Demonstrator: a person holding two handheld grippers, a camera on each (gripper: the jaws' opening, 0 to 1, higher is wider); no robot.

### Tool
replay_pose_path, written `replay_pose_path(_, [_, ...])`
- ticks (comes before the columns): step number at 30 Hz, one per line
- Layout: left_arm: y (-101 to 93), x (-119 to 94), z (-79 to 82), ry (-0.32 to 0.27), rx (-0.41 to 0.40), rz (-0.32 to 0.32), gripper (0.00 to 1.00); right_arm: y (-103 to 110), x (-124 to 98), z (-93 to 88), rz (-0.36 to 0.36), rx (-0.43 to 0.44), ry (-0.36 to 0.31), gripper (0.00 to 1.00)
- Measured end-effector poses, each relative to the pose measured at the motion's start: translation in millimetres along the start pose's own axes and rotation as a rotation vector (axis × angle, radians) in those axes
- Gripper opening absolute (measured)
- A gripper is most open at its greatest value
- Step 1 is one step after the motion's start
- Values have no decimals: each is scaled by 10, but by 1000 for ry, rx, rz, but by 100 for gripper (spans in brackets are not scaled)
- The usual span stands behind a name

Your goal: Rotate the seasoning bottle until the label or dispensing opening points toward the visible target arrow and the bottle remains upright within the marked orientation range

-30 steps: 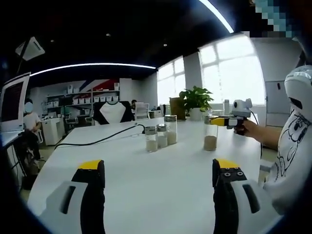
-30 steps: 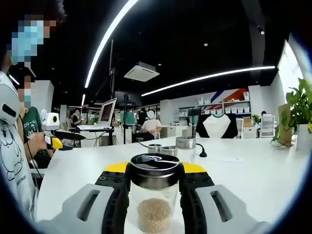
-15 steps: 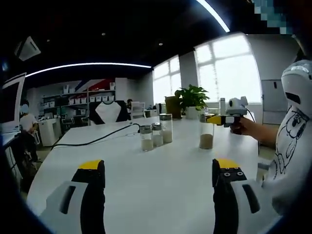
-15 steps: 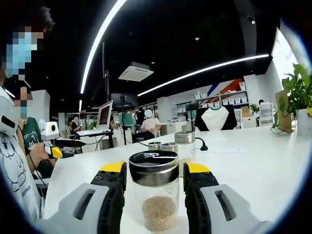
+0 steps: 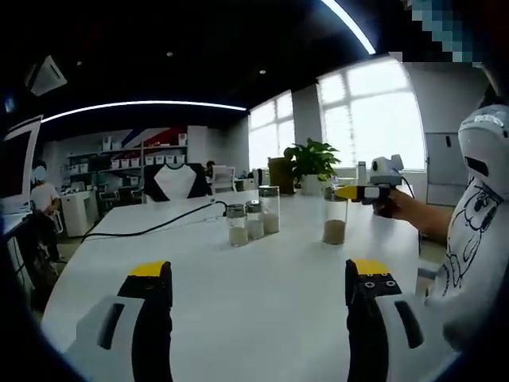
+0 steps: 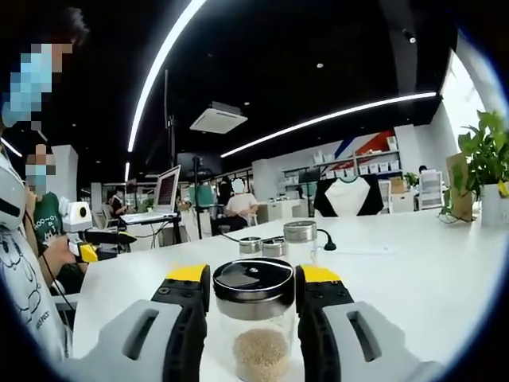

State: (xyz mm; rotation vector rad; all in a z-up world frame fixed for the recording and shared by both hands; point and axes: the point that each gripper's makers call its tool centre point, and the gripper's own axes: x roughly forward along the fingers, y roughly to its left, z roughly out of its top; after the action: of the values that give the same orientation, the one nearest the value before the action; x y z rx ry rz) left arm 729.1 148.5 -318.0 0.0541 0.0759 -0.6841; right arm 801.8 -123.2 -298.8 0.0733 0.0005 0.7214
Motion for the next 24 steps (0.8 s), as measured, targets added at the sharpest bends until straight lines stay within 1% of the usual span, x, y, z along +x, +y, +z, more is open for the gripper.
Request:
replay_pose_path(3, [-5, 1, -4, -2, -6, -4, 95, -1, 14, 6, 21, -1, 12, 39])
replay_pose_path(8, [-25, 10, -15, 1, -5, -12, 94, -3, 21, 5, 84, -7, 29, 39])
replay_pose_path(10, [-38, 17, -22, 3, -5, -18, 94, -6, 27, 3, 125, 0, 34, 39])
replay_pose_path(16, [-76, 33, -45, 12, 3, -35, 94, -7, 38, -1, 216, -5, 43, 39])
replay_pose_path(19, [-89, 40, -68, 20, 3, -45, 93, -5, 48, 0, 247, -9, 50, 39])
replay_pose_path(24, [-99, 46, -85, 21, -3, -56, 93, -2, 53, -8, 318, -15, 52, 38])
